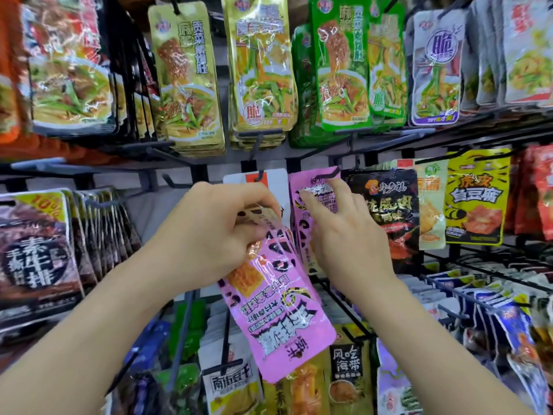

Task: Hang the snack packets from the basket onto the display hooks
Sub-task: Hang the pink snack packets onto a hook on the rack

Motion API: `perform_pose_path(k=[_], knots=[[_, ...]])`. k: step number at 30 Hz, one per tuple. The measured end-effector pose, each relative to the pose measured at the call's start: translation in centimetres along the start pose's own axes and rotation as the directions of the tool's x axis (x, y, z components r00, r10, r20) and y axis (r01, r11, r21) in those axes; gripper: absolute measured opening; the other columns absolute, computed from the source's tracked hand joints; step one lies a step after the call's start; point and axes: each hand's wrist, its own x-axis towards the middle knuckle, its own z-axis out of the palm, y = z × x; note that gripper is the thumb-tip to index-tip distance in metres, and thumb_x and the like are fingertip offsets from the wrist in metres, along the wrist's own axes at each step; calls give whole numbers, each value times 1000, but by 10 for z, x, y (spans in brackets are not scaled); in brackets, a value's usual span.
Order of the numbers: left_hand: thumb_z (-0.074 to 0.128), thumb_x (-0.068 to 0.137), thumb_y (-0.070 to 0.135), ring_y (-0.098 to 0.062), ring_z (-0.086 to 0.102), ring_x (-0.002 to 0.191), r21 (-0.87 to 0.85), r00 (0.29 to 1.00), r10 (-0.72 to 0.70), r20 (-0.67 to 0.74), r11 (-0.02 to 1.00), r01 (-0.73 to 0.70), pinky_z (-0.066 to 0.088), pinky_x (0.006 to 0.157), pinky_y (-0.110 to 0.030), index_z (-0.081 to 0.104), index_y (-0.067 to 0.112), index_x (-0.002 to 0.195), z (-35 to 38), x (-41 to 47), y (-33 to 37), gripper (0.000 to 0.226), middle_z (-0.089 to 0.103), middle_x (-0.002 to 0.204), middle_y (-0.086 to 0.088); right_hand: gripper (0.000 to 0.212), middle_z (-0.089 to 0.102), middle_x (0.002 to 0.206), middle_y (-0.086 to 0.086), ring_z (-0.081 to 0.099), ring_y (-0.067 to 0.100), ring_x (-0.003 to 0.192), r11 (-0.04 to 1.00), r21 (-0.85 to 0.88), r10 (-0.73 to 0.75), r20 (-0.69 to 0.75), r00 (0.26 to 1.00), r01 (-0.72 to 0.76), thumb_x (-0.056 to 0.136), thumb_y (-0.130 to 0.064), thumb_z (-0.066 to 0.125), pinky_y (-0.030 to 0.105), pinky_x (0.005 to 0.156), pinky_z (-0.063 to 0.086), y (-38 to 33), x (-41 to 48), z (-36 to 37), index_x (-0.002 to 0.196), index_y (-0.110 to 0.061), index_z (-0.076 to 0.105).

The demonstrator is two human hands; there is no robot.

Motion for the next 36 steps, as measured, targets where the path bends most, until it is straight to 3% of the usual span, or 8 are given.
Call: perform_pose_path(k=[9, 15, 17, 20, 22, 24, 30, 36], knots=[[68, 76, -2, 3, 66, 79, -85, 997, 73, 4, 994, -73, 52, 72, -18, 70, 25, 85, -1, -2, 0, 29, 69, 85, 19, 69, 23, 153, 11, 34, 31, 123, 997, -56, 47, 20, 999, -46, 88, -19, 54, 28, 63, 33, -5, 7, 4, 149, -28, 24], [69, 77, -1, -2, 65, 76, -100, 998, 57, -27, 993, -60, 49, 67, -14, 68, 30, 86, 4, -5, -1, 32, 69, 83, 16, 67, 30, 147, 15, 36, 35, 121, 999, -36, 19, 130, 991, -14, 87, -17, 57, 37, 83, 44, -5, 16, 3, 148, -24, 31], [72, 77, -4, -1, 64, 76, -115, 998, 31, -57, 993, -37, 46, 67, -10, 72, 29, 81, 3, -6, -2, 34, 69, 79, 15, 50, 40, 143, 11, 45, 29, 119, 976, 213, 3, 141, 990, -33, 92, -17, 53, 36, 93, 43, 1, 11, -12, 141, -23, 46], [75, 74, -3, 1, 64, 80, -129, 994, 33, -102, 991, -46, 45, 71, -9, 75, 28, 81, 3, -7, 0, 32, 70, 80, 16, 24, 70, 101, -4, 63, 7, 87, 492, 830, -50, 330, 943, -265, 98, -32, 51, 20, 80, 46, 1, -9, -55, 109, -25, 71], [77, 72, -2, 1, 65, 75, -201, 991, -19, -136, 980, -9, 47, 69, -13, 74, 34, 77, 4, -7, 2, 36, 71, 80, 16, 22, 74, 93, -15, 67, -3, 86, 187, 893, -259, 448, 856, -410, 88, -35, 52, 9, 77, 48, -3, -23, -74, 104, -36, 68], [76, 71, 1, 2, 64, 67, -273, 980, -71, -184, 962, 19, 46, 63, -14, 72, 40, 73, 7, -5, 3, 40, 71, 74, 18, 33, 71, 94, -27, 64, -13, 92, 149, 878, -376, 476, 795, -455, 80, -29, 57, 6, 77, 47, -1, -33, -74, 110, -41, 58], [72, 78, 2, 6, 59, 64, -283, 896, -192, -400, 956, 78, 44, 60, -13, 64, 45, 73, 4, -10, -2, 43, 66, 71, 25, 57, 73, 109, -6, 69, 11, 101, 253, 853, -320, 518, 793, -456, 77, -8, 75, 22, 88, 53, 16, -42, -69, 128, -26, 56], [71, 84, 5, -4, 59, 68, -494, 828, -416, -376, 846, 201, 51, 62, -27, 66, 36, 84, 11, -26, -14, 31, 66, 81, 11, 33, 76, 90, 11, 70, 23, 80, -159, 885, 130, 459, 879, -439, 62, -15, 72, 40, 82, 56, 12, -42, -54, 95, -8, 71]])
